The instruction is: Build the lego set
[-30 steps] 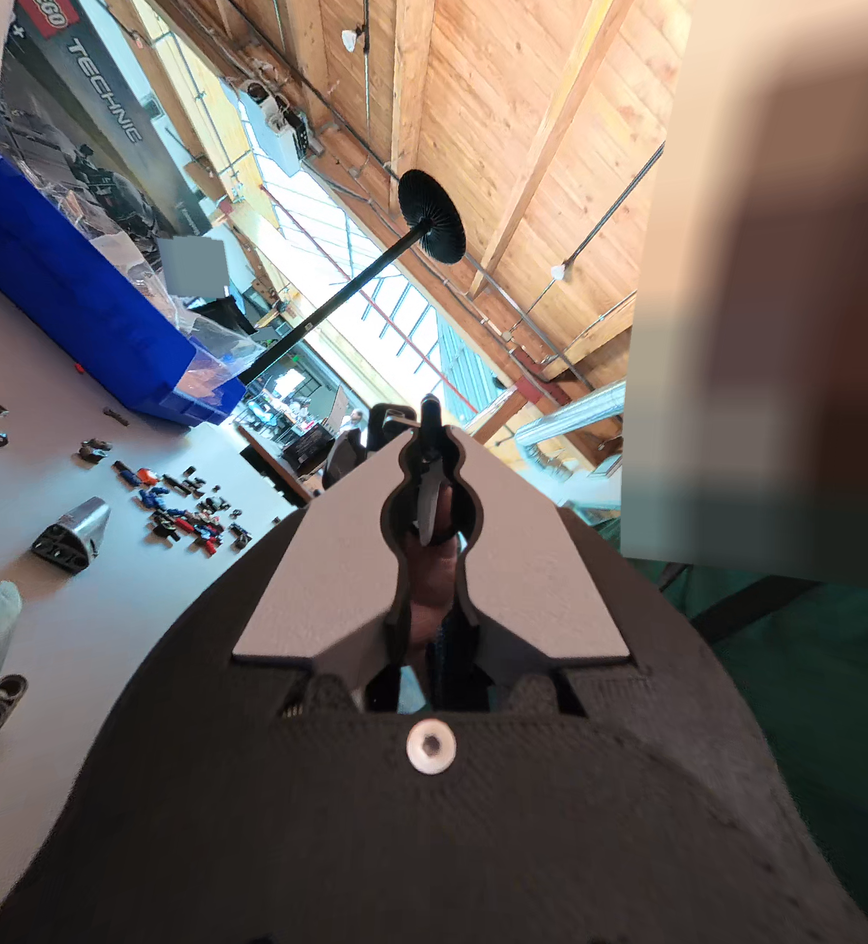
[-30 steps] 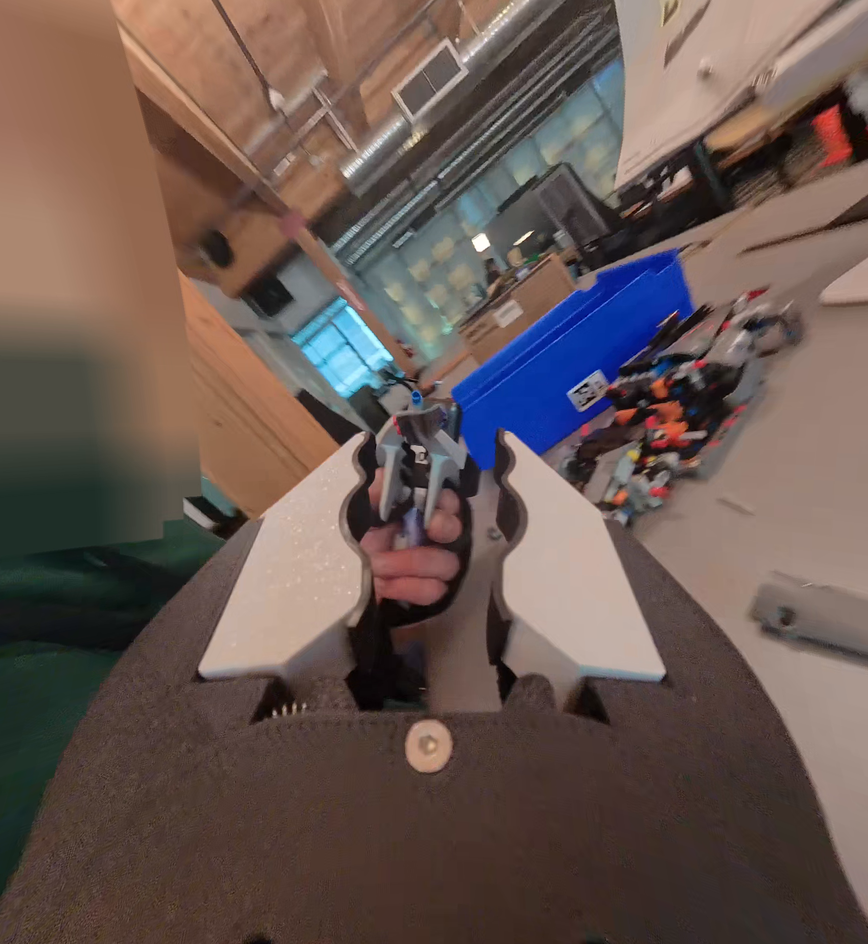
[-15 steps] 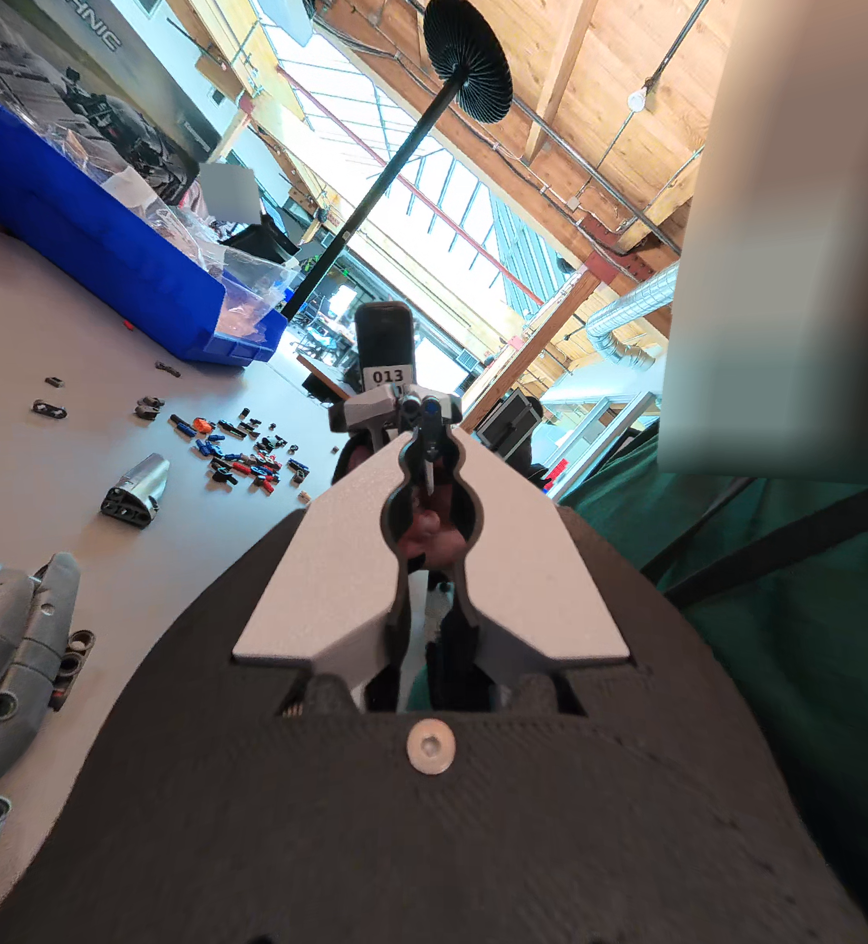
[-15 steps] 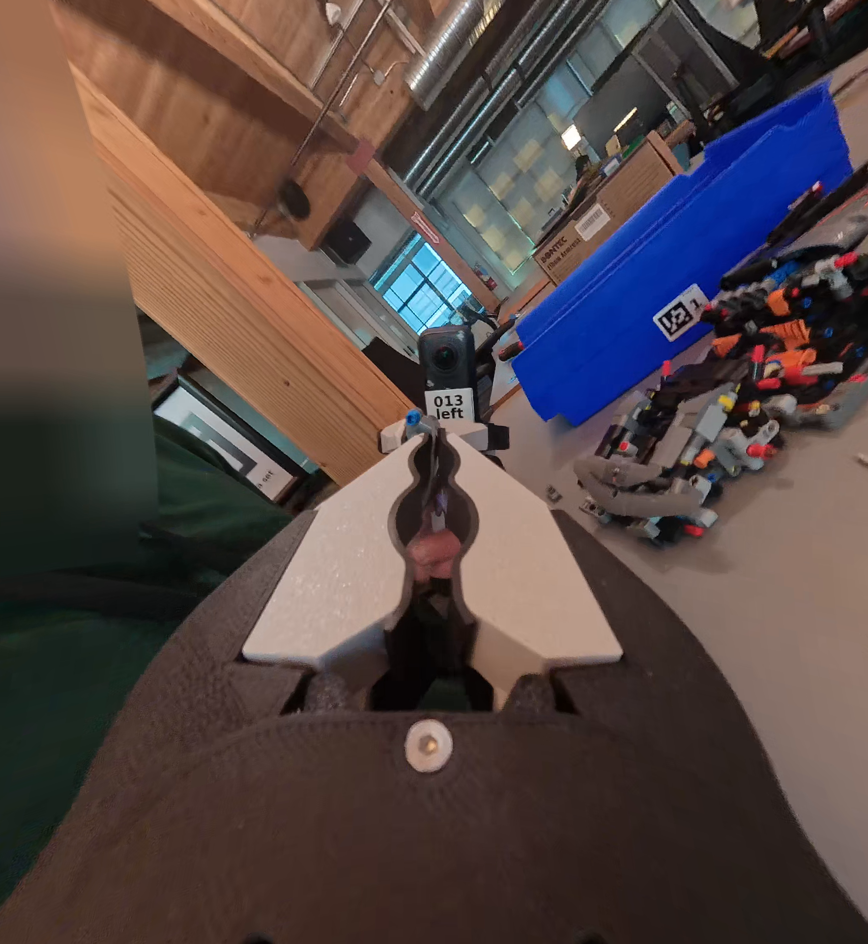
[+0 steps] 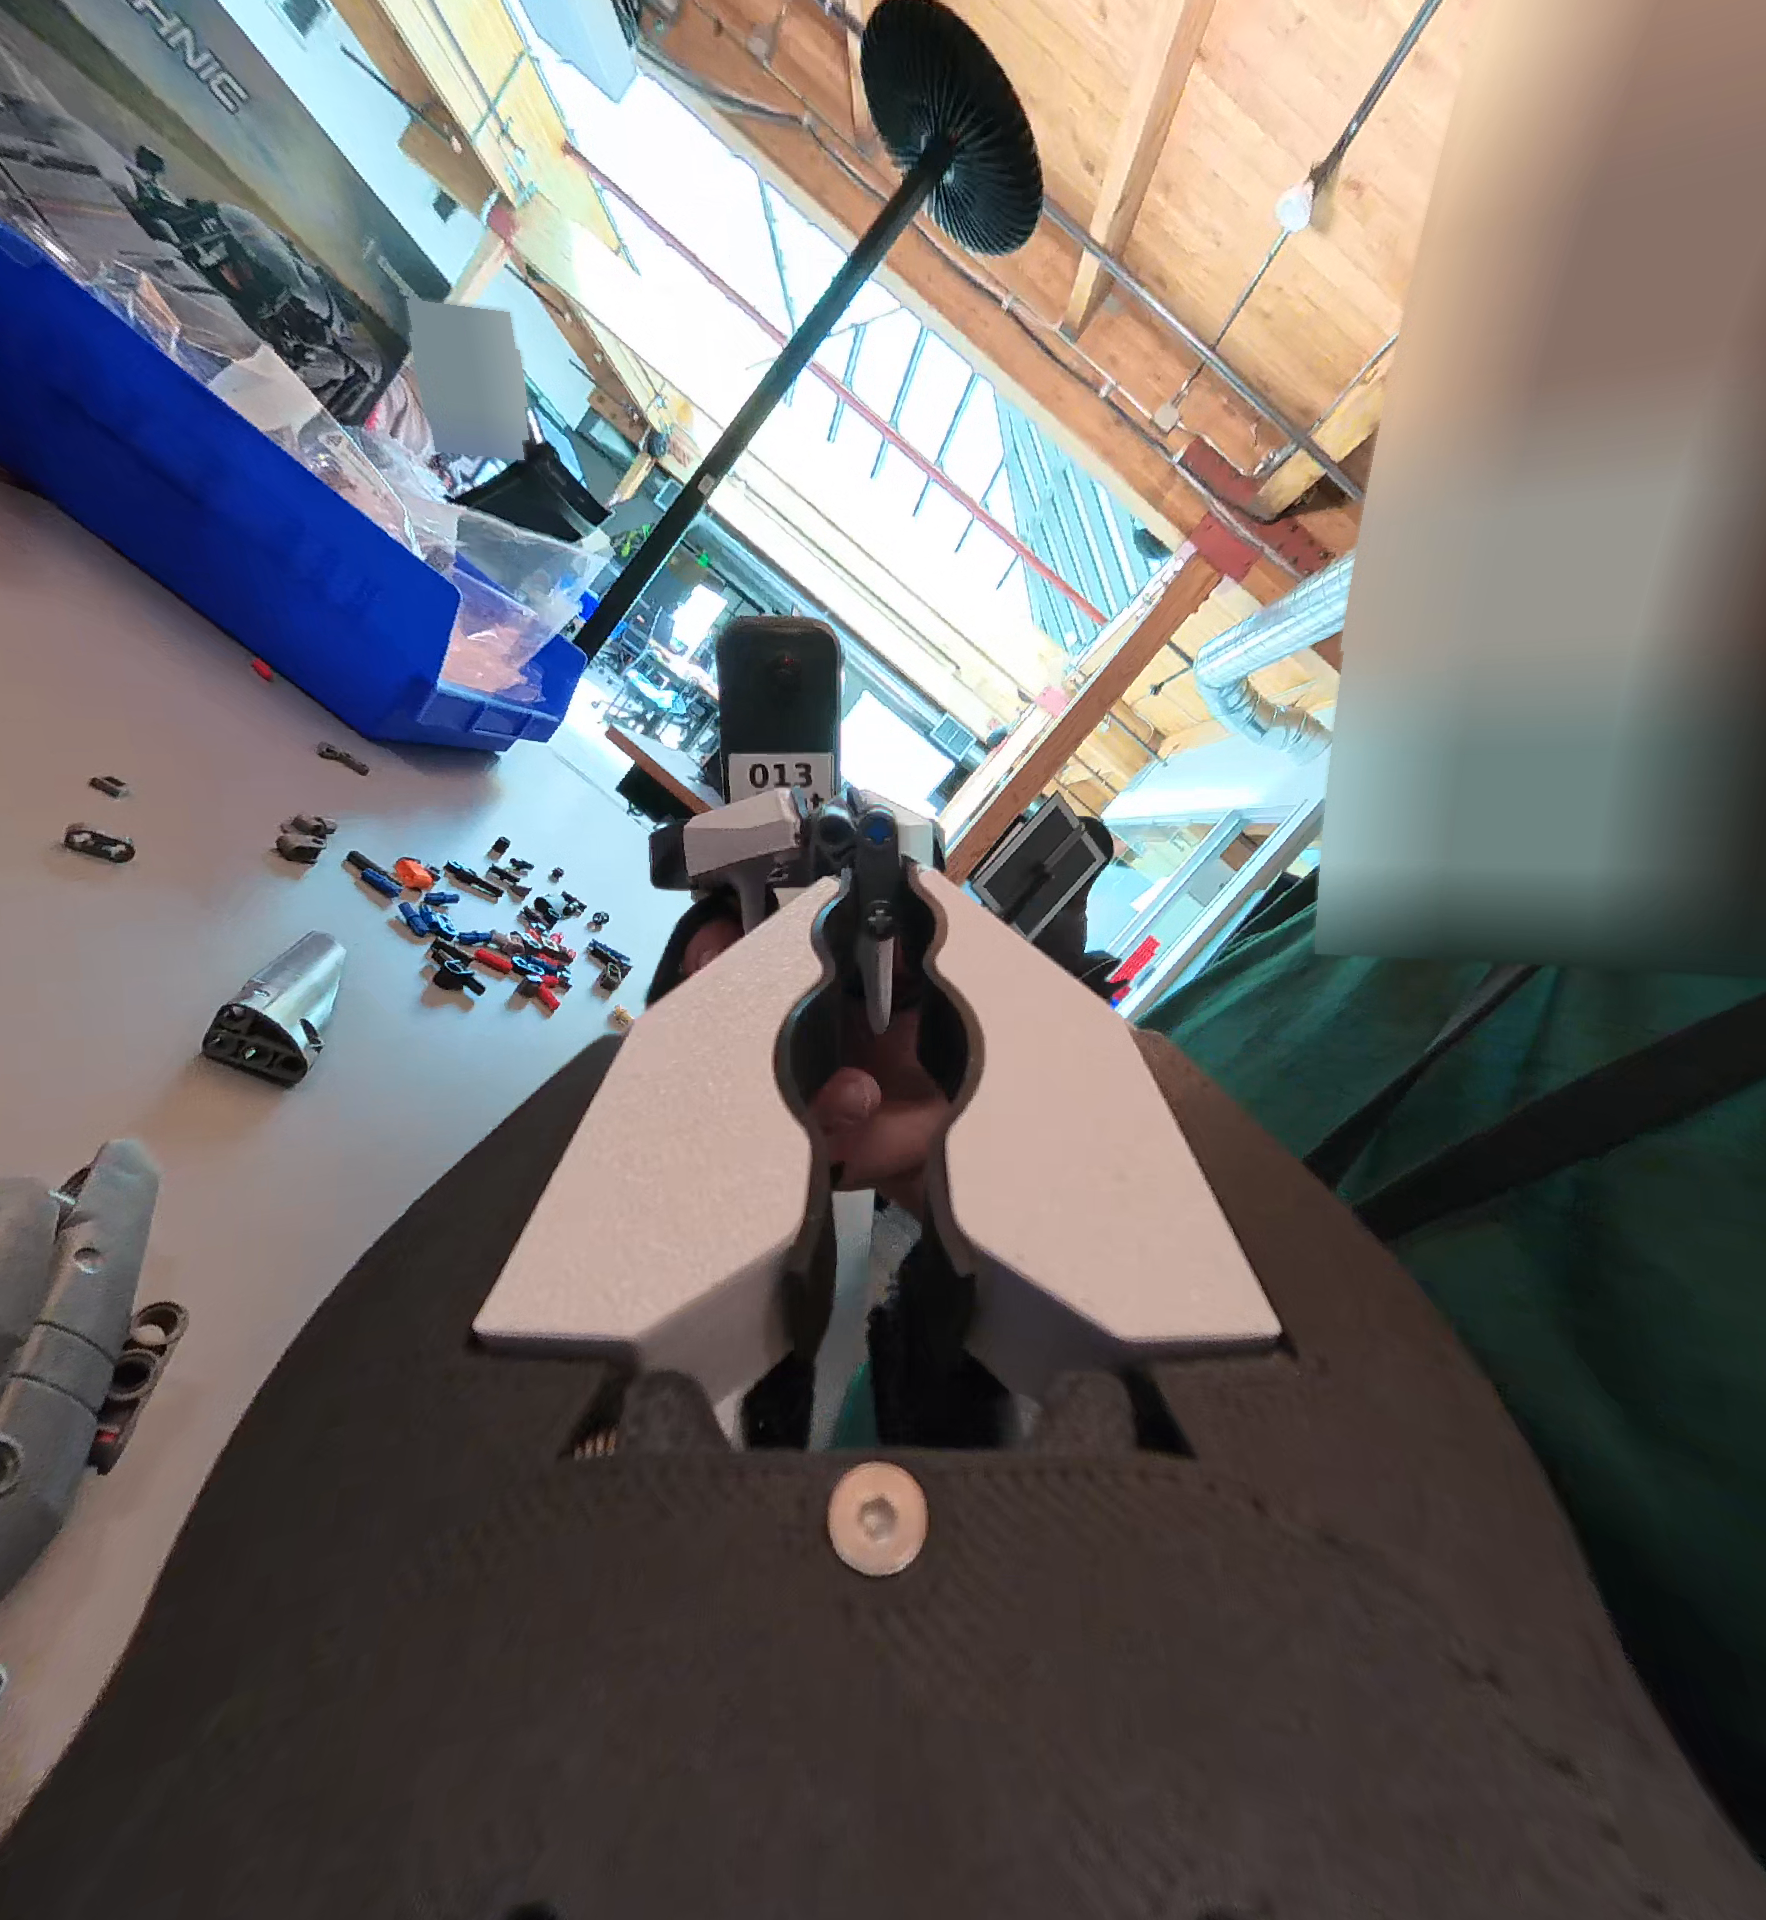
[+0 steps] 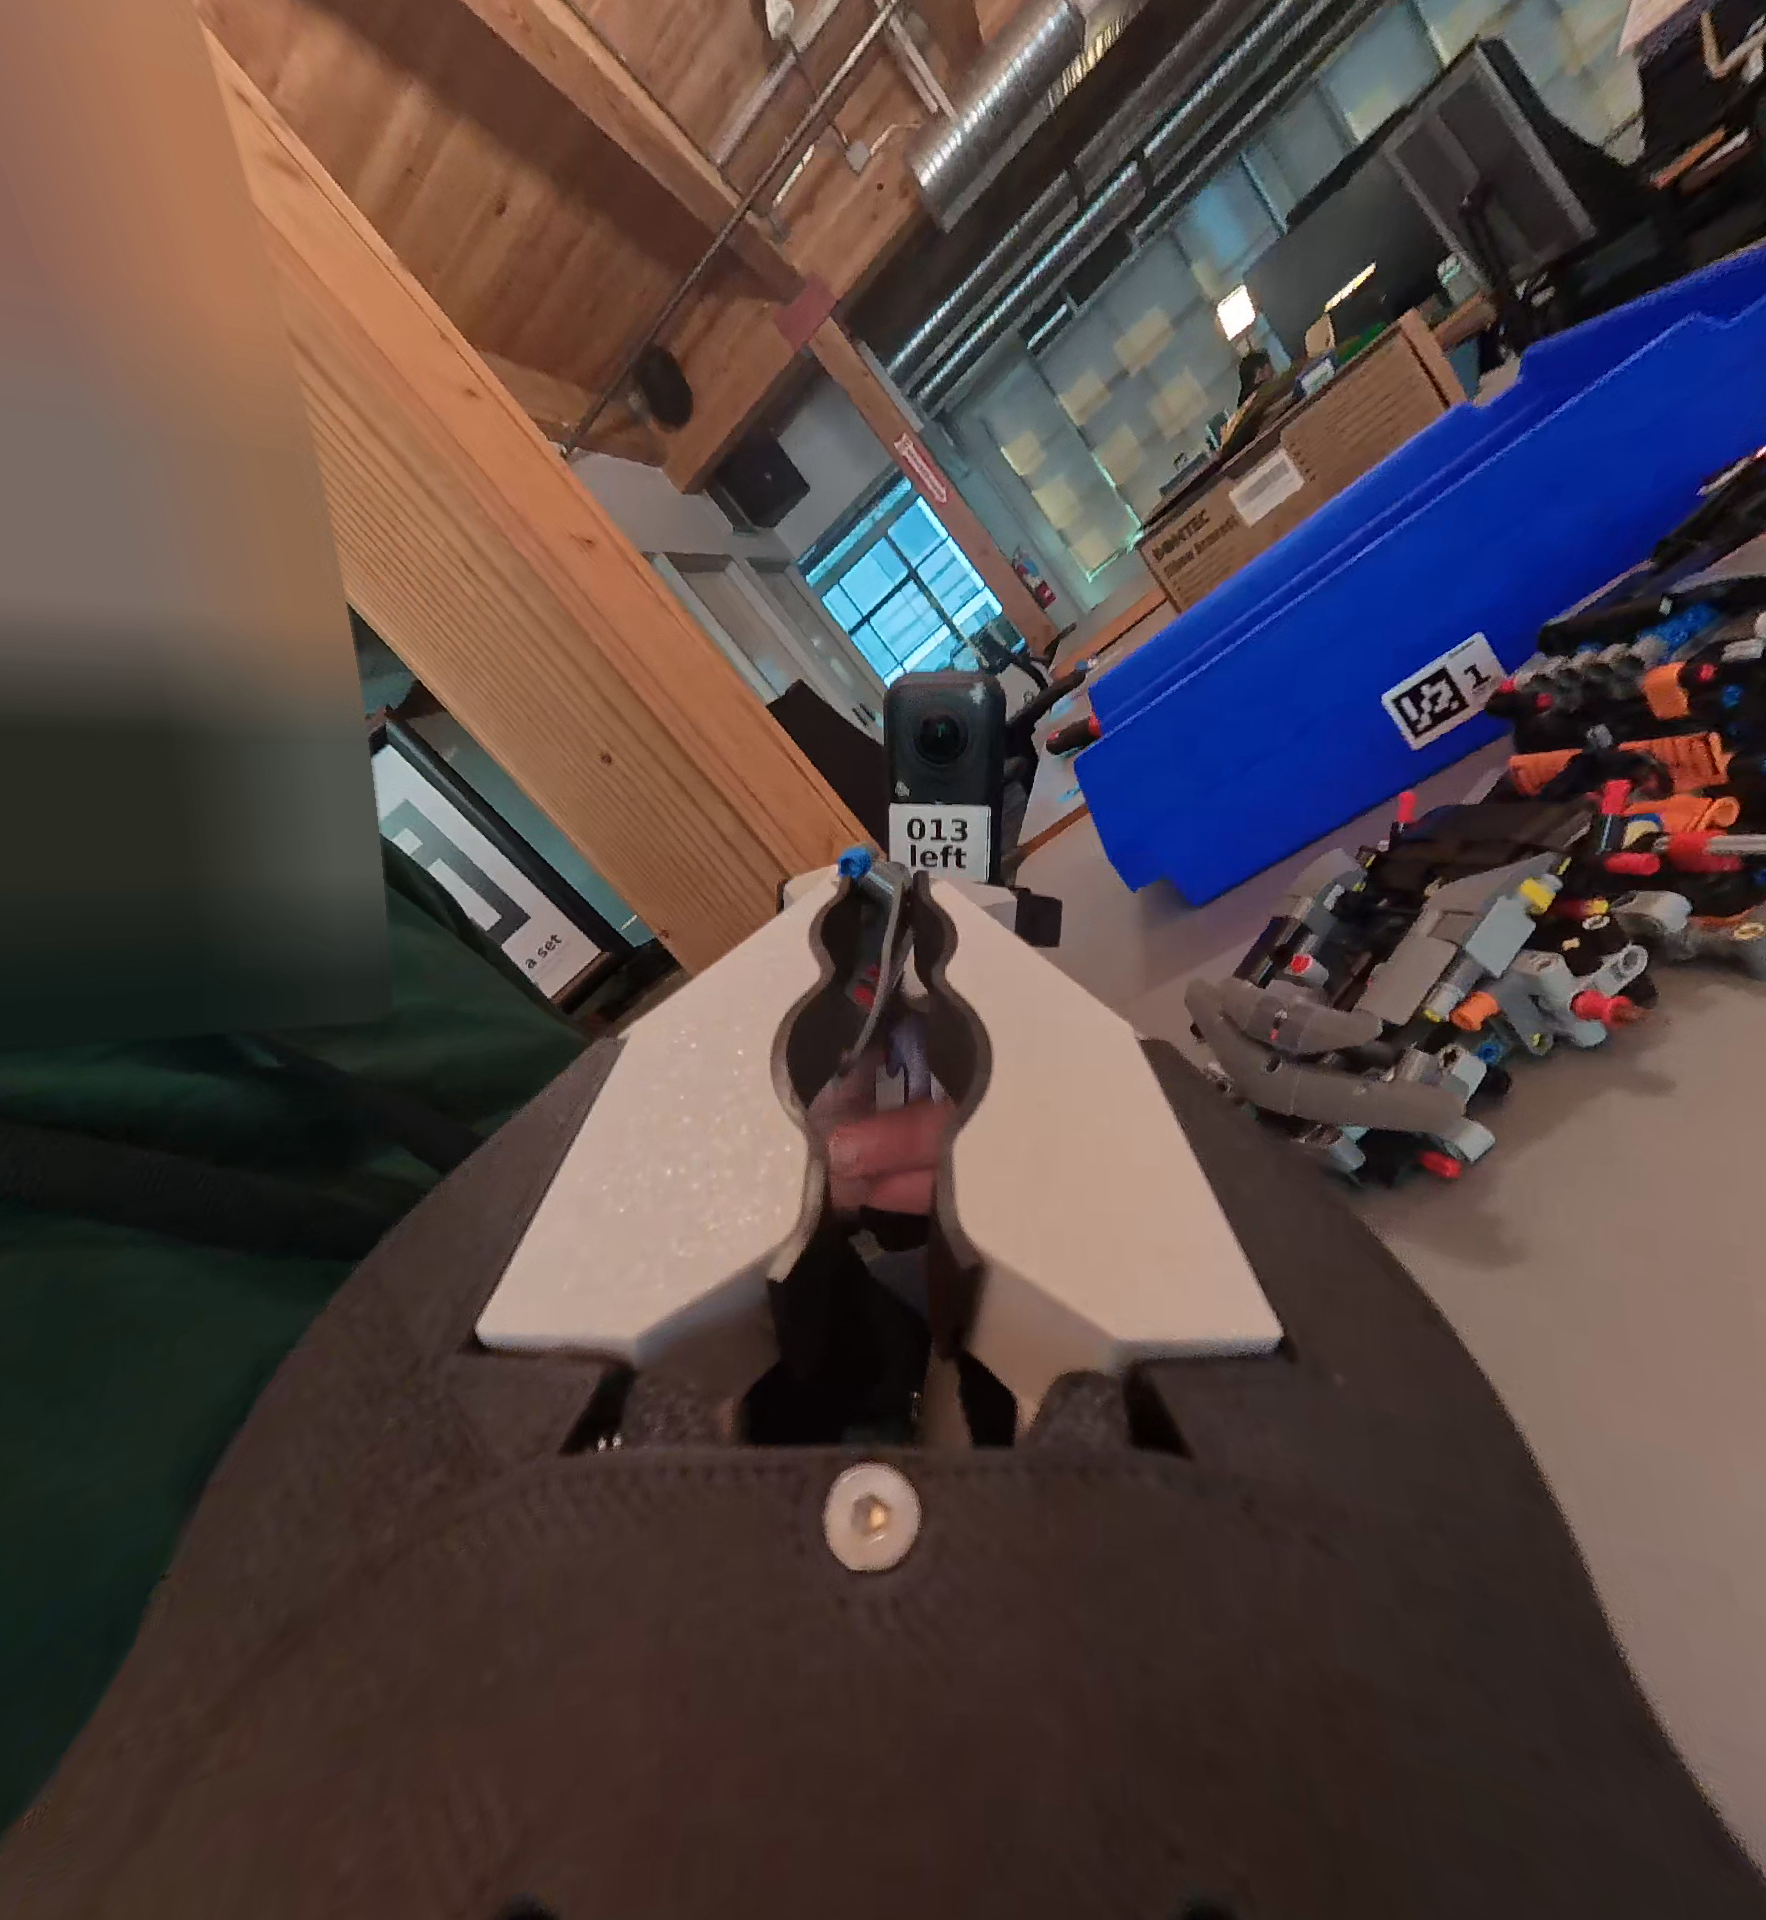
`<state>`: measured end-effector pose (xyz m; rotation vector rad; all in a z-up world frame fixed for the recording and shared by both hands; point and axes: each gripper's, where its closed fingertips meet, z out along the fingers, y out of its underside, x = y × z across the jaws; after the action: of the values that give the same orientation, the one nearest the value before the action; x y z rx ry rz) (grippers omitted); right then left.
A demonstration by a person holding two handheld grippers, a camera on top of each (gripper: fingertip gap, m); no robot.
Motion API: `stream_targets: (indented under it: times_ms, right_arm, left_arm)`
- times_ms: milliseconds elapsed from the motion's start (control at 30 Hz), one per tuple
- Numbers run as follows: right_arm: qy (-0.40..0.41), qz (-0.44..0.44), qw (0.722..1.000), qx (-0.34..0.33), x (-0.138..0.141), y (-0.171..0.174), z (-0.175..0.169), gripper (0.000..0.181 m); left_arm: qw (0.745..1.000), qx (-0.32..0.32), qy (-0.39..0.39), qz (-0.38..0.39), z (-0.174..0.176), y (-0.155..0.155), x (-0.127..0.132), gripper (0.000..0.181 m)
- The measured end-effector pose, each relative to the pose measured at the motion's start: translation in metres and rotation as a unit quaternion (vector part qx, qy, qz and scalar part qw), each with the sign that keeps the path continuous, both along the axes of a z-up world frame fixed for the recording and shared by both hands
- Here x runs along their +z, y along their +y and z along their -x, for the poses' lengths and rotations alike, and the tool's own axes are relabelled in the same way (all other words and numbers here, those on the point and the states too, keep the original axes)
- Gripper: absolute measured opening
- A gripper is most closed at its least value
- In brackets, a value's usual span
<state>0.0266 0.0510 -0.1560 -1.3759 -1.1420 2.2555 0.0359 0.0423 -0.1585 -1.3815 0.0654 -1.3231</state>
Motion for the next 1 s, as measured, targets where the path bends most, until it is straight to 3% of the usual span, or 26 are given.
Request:
stream_targets:
  times_ms: [700, 1000]
  right_arm:
    - [0.082, -0.069, 0.994, -0.038, 0.016, 0.0, -0.008, 0.007]
    - [0.098, -0.153, 0.982, -0.051, 0.017, -0.005, -0.011, 0.007]
  left_arm:
    - [1.0, -0.004, -0.021, -0.009, 0.0, -0.001, 0.014, 0.005]
    - [0.999, -0.022, -0.024, 0.003, -0.004, -0.001, 0.013, 0.005]
